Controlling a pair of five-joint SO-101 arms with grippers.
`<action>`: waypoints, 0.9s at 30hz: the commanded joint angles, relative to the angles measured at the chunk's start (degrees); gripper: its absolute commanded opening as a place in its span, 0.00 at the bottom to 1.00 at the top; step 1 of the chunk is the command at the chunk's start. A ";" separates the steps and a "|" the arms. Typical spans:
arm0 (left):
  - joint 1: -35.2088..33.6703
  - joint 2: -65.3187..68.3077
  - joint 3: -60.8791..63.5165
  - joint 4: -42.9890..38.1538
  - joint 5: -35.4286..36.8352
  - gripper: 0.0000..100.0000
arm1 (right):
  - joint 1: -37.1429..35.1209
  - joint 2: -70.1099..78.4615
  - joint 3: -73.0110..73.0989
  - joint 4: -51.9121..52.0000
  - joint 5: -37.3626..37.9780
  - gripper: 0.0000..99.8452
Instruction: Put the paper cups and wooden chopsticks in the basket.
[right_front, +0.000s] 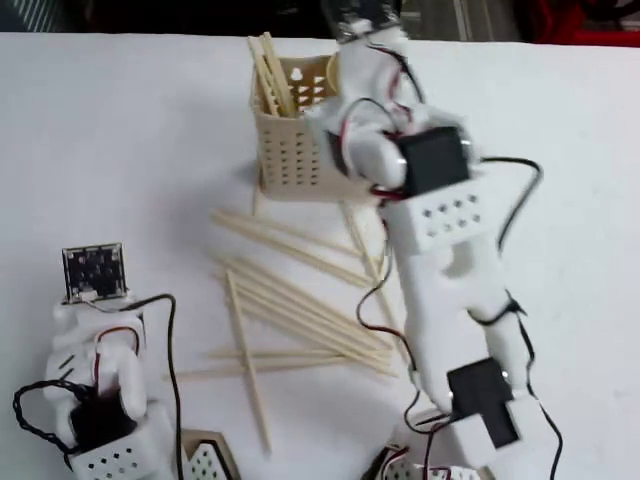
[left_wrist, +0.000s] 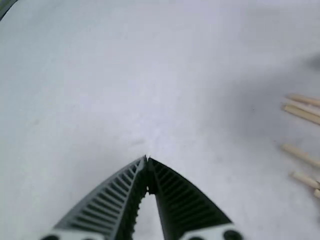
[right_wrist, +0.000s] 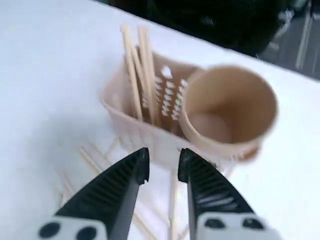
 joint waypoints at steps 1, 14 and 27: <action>-0.22 -0.66 -0.62 -1.41 0.79 0.03 | 3.74 -3.74 -1.93 7.16 0.18 0.10; 8.04 -0.48 -10.46 1.58 -1.32 0.06 | 9.98 -16.22 18.81 10.59 3.25 0.10; 23.43 7.87 -26.29 8.97 -11.87 0.07 | 26.77 -30.37 64.00 -14.11 3.60 0.10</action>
